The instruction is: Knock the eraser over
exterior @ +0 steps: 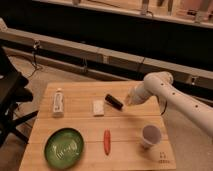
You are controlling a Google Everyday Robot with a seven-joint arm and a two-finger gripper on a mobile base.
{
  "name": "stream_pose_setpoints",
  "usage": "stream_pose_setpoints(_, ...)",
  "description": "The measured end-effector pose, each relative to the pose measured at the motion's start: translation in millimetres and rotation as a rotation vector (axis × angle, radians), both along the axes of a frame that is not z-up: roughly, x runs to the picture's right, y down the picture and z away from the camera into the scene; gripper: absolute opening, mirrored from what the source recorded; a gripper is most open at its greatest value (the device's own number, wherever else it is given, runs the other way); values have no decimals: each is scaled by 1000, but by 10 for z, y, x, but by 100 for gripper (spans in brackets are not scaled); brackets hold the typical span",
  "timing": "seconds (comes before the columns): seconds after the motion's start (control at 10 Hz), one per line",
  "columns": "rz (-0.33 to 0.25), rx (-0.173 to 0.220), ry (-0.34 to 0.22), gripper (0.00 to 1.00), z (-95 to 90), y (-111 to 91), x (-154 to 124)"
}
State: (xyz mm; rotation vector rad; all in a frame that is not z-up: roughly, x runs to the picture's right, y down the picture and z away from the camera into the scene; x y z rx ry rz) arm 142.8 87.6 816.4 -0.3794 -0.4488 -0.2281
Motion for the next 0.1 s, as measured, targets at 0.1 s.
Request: stream_pose_setpoints(0.1,4,2,-1,0,-5,-8,4)
